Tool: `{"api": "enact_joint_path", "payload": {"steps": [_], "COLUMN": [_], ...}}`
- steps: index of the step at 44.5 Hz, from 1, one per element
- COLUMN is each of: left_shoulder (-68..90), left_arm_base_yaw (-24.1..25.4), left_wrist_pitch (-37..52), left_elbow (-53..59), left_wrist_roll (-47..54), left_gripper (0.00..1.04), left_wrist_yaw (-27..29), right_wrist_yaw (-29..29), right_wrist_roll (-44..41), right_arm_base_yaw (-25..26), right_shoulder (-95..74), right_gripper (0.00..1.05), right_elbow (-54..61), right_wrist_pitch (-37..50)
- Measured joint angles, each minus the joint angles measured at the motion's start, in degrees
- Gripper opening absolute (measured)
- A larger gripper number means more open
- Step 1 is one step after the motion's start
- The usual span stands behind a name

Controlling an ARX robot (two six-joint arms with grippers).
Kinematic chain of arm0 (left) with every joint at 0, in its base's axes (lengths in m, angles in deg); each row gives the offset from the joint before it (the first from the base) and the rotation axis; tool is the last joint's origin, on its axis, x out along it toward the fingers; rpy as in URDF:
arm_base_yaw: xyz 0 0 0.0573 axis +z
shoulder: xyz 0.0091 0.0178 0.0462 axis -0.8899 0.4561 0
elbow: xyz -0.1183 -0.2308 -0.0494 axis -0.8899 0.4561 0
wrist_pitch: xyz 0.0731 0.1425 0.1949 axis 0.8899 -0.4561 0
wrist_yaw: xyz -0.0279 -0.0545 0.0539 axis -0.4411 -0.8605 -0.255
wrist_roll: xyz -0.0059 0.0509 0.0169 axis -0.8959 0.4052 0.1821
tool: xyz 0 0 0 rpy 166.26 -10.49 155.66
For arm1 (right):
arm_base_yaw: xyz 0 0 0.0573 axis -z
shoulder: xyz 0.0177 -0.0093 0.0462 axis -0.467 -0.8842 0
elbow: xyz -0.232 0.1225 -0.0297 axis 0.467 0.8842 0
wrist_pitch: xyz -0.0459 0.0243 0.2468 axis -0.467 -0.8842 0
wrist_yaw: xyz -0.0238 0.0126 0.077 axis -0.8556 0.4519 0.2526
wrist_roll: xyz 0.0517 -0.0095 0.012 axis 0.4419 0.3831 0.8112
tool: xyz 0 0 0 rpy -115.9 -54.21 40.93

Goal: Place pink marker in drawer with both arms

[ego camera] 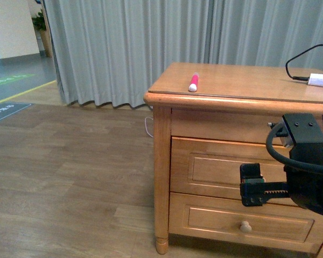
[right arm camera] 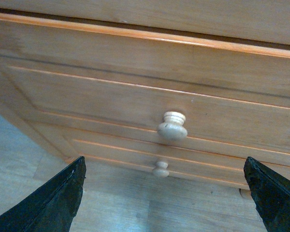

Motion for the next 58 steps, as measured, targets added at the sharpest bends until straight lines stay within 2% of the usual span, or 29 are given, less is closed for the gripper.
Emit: {"api": "enact_joint_path", "payload": {"steps": [16, 44, 48, 58], "left_shoulder": [0.0, 0.0, 0.0, 0.0], "left_arm_base_yaw": [0.0, 0.0, 0.0, 0.0], "left_wrist_pitch": [0.0, 0.0, 0.0, 0.0], "left_elbow": [0.0, 0.0, 0.0, 0.0], "left_wrist_roll": [0.0, 0.0, 0.0, 0.0], "left_gripper": [0.99, 0.99, 0.99, 0.99], "left_wrist_yaw": [0.0, 0.0, 0.0, 0.0], "right_wrist_yaw": [-4.4, -2.3, -3.0, -3.1], "right_wrist_roll": [2.7, 3.6, 3.8, 3.7], "right_arm_base_yaw": [2.6, 1.7, 1.6, 1.4], "right_shoulder": [-14.5, -15.9, -15.9, -15.9], "right_gripper": [0.96, 0.96, 0.84, 0.4], "right_elbow": [-12.9, -13.7, -13.9, -14.4], "right_wrist_pitch": [0.6, 1.7, 1.7, 1.1]}}
